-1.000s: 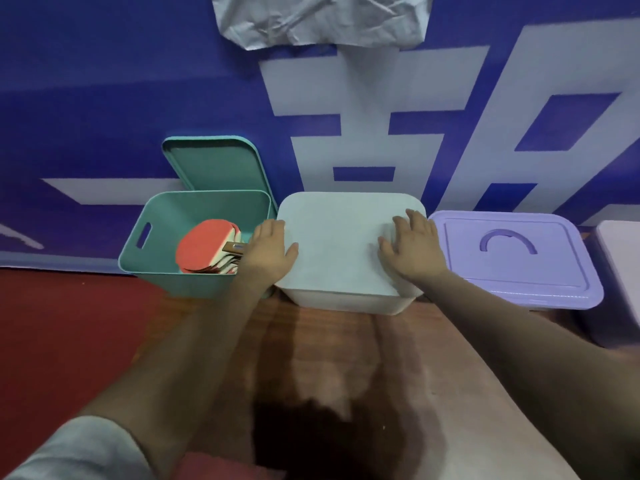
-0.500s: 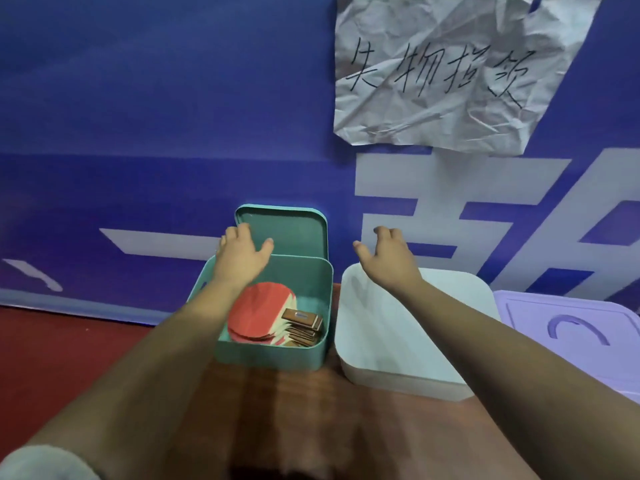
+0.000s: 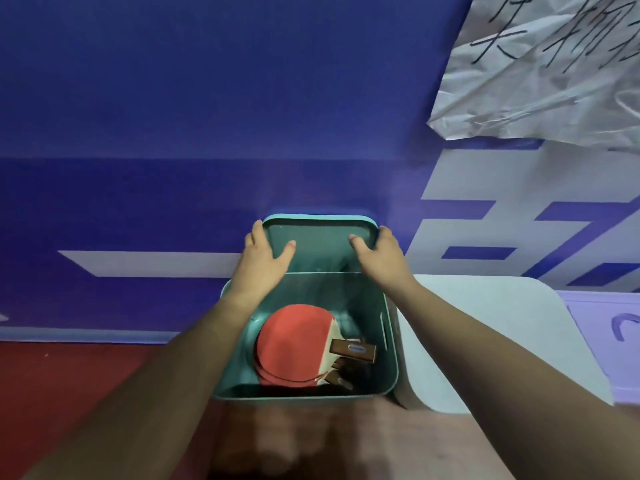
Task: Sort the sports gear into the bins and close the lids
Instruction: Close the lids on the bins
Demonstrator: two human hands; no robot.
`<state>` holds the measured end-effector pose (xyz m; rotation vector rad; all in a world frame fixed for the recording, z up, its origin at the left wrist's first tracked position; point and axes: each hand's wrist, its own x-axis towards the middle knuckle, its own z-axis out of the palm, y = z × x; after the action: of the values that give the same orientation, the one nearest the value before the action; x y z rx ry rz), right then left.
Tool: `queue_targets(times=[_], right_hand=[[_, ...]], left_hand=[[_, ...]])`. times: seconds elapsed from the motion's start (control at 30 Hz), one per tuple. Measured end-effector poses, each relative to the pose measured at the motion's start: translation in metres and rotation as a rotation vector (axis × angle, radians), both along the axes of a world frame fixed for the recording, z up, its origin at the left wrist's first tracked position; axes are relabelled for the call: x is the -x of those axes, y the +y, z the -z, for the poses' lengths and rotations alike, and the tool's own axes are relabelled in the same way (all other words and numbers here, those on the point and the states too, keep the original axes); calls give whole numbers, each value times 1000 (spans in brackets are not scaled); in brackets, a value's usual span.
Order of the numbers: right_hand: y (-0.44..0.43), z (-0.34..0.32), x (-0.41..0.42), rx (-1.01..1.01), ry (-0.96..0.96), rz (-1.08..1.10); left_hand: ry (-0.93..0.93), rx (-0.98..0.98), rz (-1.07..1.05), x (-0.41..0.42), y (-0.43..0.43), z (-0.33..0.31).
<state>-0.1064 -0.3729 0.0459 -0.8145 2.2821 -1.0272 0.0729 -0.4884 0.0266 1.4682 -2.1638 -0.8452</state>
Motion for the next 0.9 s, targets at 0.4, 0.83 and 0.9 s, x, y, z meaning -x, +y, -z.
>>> queue_targets(times=[0.4,0.83,0.9], right_hand=[[44,-68,-29,356,-187,80],[147,-81,-106,657,-1250,197],[160,-73,-102,599,-1223,222]], left_hand=[[328,456,-39,-39,40,-65],[168,787,350,-98,206,-81],[62,669,451,-112,218,-73]])
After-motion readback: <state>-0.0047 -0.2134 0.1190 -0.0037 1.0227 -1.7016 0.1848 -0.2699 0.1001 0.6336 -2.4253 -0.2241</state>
